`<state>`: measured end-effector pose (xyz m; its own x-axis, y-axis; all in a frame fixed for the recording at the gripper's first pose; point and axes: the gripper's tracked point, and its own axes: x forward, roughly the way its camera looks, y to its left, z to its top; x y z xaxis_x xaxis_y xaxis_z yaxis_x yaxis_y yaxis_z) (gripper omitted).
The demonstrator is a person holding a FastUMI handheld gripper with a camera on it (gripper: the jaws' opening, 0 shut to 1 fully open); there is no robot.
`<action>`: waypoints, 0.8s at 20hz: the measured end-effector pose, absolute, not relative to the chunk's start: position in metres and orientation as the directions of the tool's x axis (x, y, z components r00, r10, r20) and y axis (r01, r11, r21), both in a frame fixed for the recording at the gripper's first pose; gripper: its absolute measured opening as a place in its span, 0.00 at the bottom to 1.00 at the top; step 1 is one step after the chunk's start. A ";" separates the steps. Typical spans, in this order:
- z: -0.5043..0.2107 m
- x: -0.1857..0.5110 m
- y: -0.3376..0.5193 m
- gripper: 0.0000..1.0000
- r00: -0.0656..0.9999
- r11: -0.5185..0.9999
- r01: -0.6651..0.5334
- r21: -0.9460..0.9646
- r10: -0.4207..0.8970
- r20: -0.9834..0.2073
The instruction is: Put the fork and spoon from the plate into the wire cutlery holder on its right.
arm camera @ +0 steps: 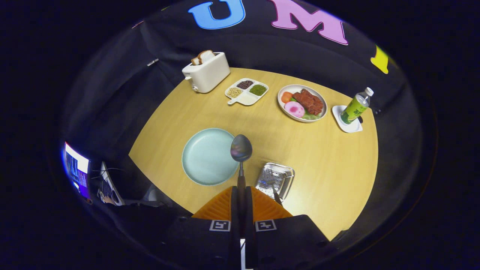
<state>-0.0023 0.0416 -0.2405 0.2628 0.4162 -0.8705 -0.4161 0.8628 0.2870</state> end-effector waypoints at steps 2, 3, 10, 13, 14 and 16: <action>-0.246 -0.010 0.022 0.09 0.211 0.866 -0.420 0.272 0.385 -0.899; -0.250 -0.015 0.016 0.09 0.176 0.863 -0.429 0.266 0.369 -0.913; -0.296 -0.019 -0.008 0.09 -0.062 0.854 -0.461 0.240 0.239 -0.969; -0.310 -0.008 -0.003 0.09 -0.130 0.864 -0.443 0.238 0.200 -0.971; -0.313 -0.005 -0.001 0.09 -0.144 0.865 -0.445 0.230 0.185 -0.972; -0.318 -0.003 0.004 0.09 -0.179 0.863 -0.448 0.232 0.167 -0.970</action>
<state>-0.0027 0.0039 -0.3183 -0.1790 0.1673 -0.9695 -0.4483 0.8633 0.2318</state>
